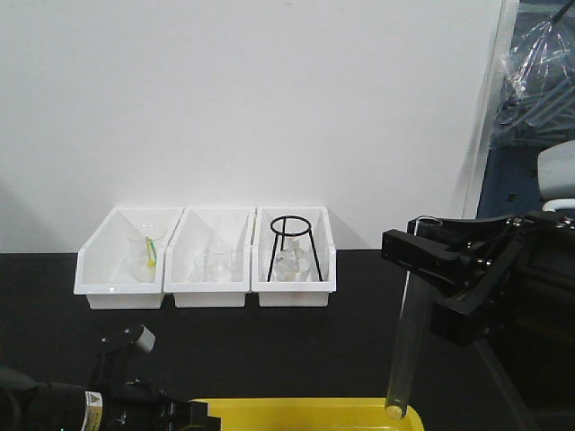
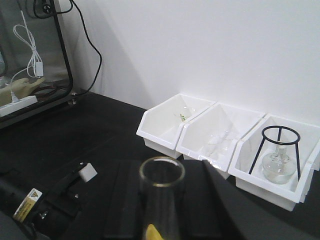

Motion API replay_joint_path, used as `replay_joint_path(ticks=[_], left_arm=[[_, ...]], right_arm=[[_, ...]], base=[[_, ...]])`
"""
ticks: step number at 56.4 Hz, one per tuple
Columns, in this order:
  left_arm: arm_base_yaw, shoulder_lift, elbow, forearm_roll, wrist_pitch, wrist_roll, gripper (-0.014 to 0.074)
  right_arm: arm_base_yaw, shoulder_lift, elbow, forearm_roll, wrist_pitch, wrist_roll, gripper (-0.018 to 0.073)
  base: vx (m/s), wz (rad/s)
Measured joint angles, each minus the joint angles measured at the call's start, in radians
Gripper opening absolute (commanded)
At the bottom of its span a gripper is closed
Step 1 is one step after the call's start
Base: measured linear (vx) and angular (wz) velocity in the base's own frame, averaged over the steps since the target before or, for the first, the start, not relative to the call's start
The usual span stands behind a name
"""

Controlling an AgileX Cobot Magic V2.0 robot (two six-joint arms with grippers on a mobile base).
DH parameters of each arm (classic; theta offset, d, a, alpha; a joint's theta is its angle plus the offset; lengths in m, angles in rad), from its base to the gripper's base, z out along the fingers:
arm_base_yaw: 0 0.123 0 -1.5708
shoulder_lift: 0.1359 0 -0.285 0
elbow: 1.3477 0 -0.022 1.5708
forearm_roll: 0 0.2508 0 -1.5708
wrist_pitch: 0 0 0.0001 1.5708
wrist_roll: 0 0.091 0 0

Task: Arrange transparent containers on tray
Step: 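Lay the left tube in the tray and open the left gripper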

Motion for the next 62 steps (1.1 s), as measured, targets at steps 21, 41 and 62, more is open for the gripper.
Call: replay_joint_path(ticks=[21, 41, 62], left_arm=[[0.000, 0.087, -0.001, -0.025, 0.091, -0.006, 0.0206], [0.000, 0.089, -0.001, -0.025, 0.140, -0.006, 0.0377], [0.000, 0.089, -0.001, -0.028, 0.117, -0.006, 0.0377]], right_arm=[[0.000, 0.006, 0.000, -0.002, 0.000, 0.000, -0.0011], [0.000, 0.006, 0.002, -0.002, 0.000, 0.000, -0.0011], [0.000, 0.178, 0.133, -0.001, 0.036, 0.021, -0.0011]], base=[[0.00, 0.00], [0.00, 0.00], [0.00, 0.00]])
